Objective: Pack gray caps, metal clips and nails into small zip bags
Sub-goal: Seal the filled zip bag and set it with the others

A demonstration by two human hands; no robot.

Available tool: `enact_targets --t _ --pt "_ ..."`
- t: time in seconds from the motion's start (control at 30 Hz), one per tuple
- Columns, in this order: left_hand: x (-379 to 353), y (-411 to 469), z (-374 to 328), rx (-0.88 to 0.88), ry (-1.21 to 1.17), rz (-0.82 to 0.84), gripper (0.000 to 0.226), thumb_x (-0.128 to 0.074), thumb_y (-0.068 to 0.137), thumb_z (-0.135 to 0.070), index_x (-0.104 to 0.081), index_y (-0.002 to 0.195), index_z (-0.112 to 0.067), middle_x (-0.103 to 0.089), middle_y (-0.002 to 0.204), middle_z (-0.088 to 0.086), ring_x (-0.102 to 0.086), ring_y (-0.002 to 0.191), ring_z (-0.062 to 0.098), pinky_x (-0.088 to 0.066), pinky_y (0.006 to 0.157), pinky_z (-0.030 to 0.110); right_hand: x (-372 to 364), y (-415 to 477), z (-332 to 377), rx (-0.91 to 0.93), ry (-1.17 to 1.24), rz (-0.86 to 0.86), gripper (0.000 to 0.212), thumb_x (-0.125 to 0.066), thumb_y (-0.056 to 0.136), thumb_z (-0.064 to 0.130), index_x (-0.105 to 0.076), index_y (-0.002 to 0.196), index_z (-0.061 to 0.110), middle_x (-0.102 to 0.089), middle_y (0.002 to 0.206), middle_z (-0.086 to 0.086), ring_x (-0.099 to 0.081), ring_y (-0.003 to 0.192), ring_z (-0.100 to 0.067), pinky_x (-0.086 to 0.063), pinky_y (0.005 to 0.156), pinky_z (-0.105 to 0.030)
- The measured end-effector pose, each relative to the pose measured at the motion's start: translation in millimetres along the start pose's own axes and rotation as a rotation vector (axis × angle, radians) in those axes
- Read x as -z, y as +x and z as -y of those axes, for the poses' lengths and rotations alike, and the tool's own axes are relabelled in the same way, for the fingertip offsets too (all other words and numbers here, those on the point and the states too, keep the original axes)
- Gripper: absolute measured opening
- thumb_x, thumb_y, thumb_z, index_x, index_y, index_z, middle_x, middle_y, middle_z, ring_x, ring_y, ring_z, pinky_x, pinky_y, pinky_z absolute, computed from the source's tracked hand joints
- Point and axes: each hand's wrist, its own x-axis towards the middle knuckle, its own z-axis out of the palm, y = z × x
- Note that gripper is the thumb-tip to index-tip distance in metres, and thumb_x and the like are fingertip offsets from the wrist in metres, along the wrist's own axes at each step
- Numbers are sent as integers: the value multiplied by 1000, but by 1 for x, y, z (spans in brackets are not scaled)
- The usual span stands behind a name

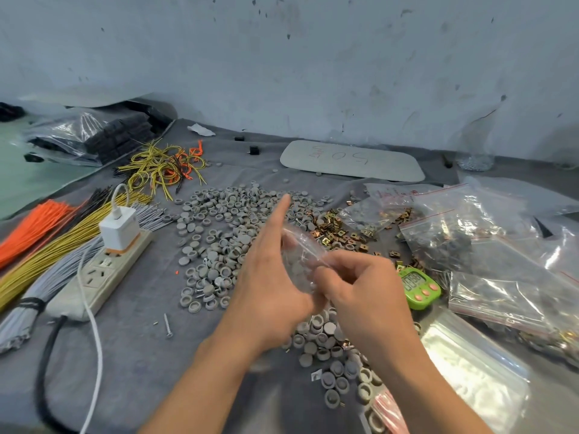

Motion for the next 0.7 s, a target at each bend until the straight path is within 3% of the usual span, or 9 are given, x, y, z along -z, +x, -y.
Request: enact_targets --t 0.1,0.13,0.2,0.27,0.33,0.5,0.6,0.7 --pt "14 5 4 80 -394 60 108 -98 54 -29 -45 146 -53 -72 113 -1 -70 101 12 -56 89 26 10 3 -1 -60 140 -48 15 -79 86 9 -81 82 24 -76 71 5 -69 60 -14 -55 58 -27" --pt "18 6 5 120 -532 55 86 -98 57 -24 -63 134 -42 -75 104 4 -72 92 15 -57 81 24 12 4 -1 -74 209 -45 14 -81 84 8 -82 83 22 -77 73 0 -70 63 -20 -58 62 -32" --pt "21 10 6 200 -669 0 42 -89 59 -23 -82 100 -23 -76 88 6 -69 78 13 -55 70 17 15 5 -1 -103 368 -36 12 -83 81 8 -82 82 19 -77 74 -6 -68 64 -18 -58 64 -29" --pt "23 11 7 242 -715 -14 27 -84 57 -26 -83 82 -17 -76 81 5 -68 73 10 -54 68 16 16 6 -1 -139 501 -43 8 -81 81 7 -82 80 15 -75 72 -8 -65 63 -15 -55 63 -23" --pt "24 11 8 253 -754 0 26 -84 55 -31 -83 76 -16 -75 75 3 -67 71 10 -54 70 17 16 7 -1 -170 576 -63 10 -79 83 6 -81 77 13 -73 70 -8 -62 61 -14 -53 61 -20" --pt "25 14 10 332 -744 -56 26 -85 54 -29 -83 76 -14 -79 82 7 -73 75 8 -53 74 21 17 9 -4 -211 572 -85 13 -78 86 5 -80 73 9 -71 68 -12 -60 58 -15 -51 56 -19" --pt "20 14 4 347 -688 -158 5 -83 66 -19 -83 66 -24 -78 74 0 -70 67 2 -52 64 11 11 11 -5 -226 554 -105 16 -78 86 2 -77 72 7 -69 64 -12 -59 56 -14 -50 56 -20" --pt "17 13 5 324 -653 -169 12 -82 74 -16 -83 67 -26 -75 68 -2 -63 61 3 -50 61 11 7 12 -6 -207 523 -153 15 -77 88 3 -75 74 8 -67 64 -10 -57 59 -16 -50 61 -26"
